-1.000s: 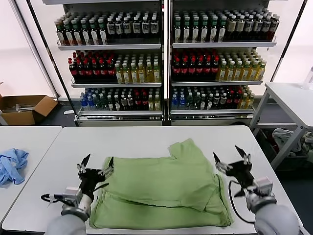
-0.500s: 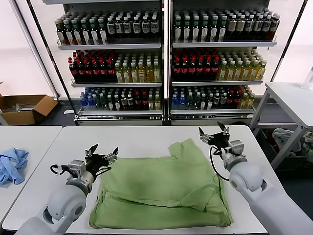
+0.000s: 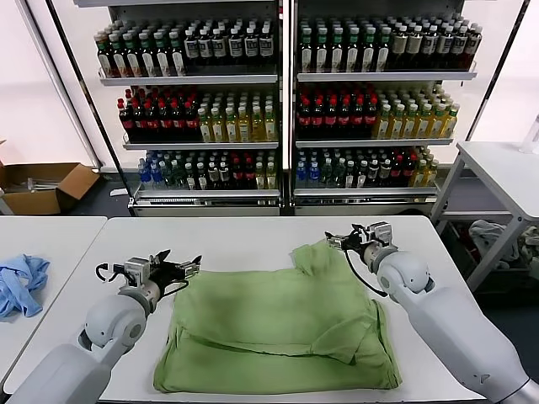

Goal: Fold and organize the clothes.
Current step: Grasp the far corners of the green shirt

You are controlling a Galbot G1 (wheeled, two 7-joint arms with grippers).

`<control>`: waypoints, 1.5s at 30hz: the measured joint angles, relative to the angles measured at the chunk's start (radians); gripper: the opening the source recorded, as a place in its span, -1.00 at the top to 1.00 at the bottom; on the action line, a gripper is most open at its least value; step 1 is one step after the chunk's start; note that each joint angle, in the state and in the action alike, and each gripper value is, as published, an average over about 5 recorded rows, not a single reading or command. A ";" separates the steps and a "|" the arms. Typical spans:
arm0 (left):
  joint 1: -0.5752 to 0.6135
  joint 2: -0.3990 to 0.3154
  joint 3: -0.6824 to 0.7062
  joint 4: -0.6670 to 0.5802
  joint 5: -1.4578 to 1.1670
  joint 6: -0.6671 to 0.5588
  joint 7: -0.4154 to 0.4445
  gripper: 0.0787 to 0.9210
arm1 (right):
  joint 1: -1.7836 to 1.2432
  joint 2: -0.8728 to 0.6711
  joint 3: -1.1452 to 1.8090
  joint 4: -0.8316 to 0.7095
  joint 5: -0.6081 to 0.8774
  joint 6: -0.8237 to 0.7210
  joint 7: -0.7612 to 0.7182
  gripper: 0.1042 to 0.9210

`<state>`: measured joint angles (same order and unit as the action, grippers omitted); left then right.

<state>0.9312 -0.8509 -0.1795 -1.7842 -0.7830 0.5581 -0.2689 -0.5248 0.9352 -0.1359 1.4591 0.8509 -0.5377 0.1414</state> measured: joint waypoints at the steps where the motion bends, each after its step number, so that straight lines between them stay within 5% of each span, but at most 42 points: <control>1: -0.003 -0.001 0.002 0.011 0.000 0.002 0.002 -0.77 | 0.002 0.004 -0.003 -0.008 0.001 -0.004 -0.004 -0.76; 26: -0.016 -0.043 0.018 0.144 -0.018 0.018 0.059 -0.71 | 0.038 0.058 -0.040 -0.100 -0.041 -0.040 -0.066 -0.76; 33: -0.010 -0.049 0.018 0.151 -0.016 0.018 0.083 -0.28 | 0.035 0.070 -0.052 -0.119 -0.056 -0.042 -0.085 -0.62; 45: 0.012 -0.047 0.021 0.135 0.003 0.017 0.136 0.55 | 0.015 0.077 -0.046 -0.135 -0.082 -0.039 -0.125 0.22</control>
<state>0.9431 -0.8975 -0.1589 -1.6488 -0.7803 0.5750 -0.1333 -0.5100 1.0121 -0.1817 1.3241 0.7689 -0.5767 0.0164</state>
